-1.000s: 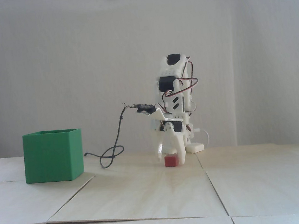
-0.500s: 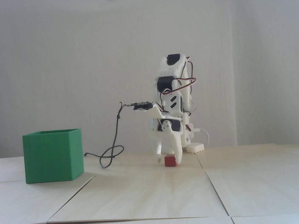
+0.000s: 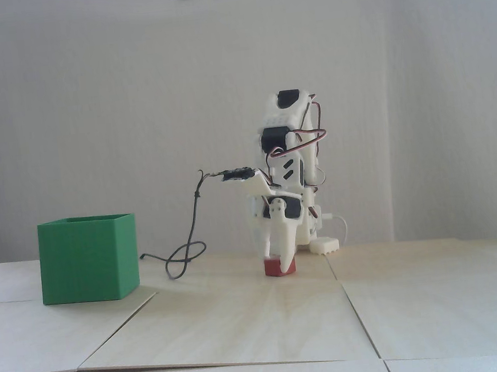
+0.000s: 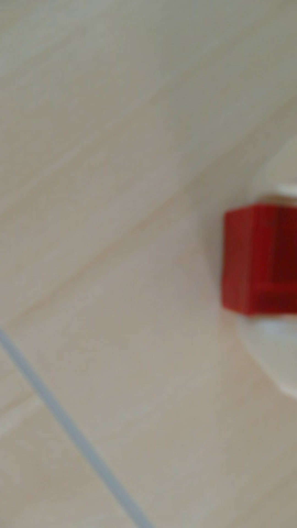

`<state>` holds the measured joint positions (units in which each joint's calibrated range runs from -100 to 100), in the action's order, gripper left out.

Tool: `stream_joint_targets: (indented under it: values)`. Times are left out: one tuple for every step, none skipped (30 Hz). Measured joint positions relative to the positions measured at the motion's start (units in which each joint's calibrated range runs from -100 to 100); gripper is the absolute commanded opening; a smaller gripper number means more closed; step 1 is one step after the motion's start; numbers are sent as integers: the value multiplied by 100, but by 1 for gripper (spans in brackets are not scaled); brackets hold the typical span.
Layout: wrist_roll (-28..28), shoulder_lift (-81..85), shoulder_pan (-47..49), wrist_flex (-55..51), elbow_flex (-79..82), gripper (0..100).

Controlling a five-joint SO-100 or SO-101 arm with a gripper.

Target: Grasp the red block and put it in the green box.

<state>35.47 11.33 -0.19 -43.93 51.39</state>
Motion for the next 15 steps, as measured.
stream_joint_targets:
  values:
    - [0, 0, -8, 0, 0, 2]
    - [0, 0, -61, -17, 0, 2]
    - [0, 0, -99, -58, 0, 2]
    - [0, 0, -145, -216, -9, 2]
    - [0, 0, -183, -416, -27, 2]
    - [0, 0, -206, -632, -98, 2]
    - [0, 0, -222, -890, -206, 2]
    - [0, 0, -237, -1165, -313, 2]
    - [0, 50, -252, -1456, -448, 2]
    - [0, 108, -275, -1764, -591, 2]
    - [-5, 199, -298, -2113, -788, 2]
    - [-46, 274, -344, -2338, -967, 2]
    - [-92, 324, -397, -2554, -1200, 2]
    - [-154, 374, -481, -2779, -1495, 2]
    - [-205, 390, -588, -2962, -1799, 2]
